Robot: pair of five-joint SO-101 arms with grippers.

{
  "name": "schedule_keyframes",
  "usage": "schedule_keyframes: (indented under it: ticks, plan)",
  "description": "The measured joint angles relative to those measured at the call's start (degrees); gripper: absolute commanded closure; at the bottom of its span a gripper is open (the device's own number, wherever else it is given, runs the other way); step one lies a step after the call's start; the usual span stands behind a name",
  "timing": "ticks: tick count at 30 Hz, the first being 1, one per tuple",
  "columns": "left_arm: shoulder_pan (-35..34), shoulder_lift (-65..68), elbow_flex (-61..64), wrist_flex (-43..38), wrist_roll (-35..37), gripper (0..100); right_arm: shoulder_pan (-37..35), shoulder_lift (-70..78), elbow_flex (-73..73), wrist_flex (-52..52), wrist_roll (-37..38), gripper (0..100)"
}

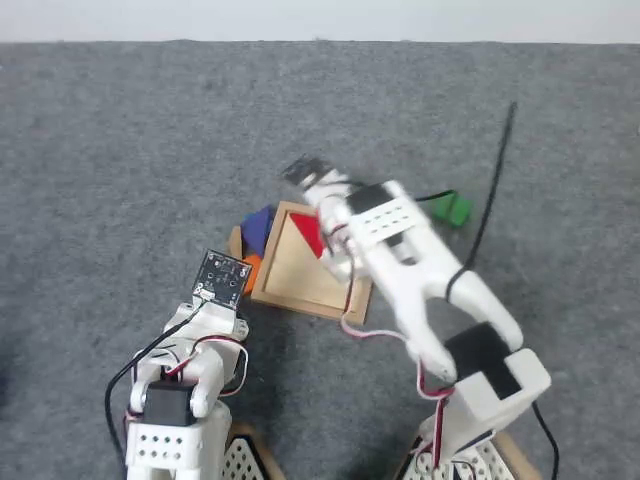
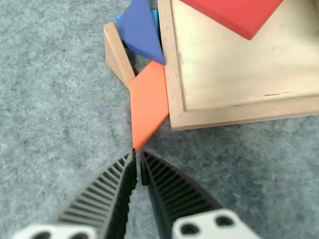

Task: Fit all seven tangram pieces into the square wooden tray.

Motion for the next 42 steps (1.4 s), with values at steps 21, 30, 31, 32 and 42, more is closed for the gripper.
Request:
schedule_keyframes:
  ticks: [21, 30, 31, 32, 42]
  plan:
    - [0.00, 0.00, 0.00, 0.00, 0.00, 98, 18.37, 21.63, -17.93, -3.60, -2.02, 72.7]
    - [0.00, 0.00, 0.00, 0.00, 0.00, 98, 14.15, 21.71, -18.02, -2.81, -2.02, 72.8]
    - [0.00, 0.00, 0.00, 0.00, 0.00, 98, 13.63, 21.27, -17.32, -2.81, -2.02, 72.8]
    - [0.00, 0.00, 0.00, 0.00, 0.00, 98, 13.19, 20.75, -16.35, -2.99, -2.02, 72.8]
    - [0.00, 0.00, 0.00, 0.00, 0.00, 98, 6.15, 10.29, -2.37, -1.32, -5.54, 72.9]
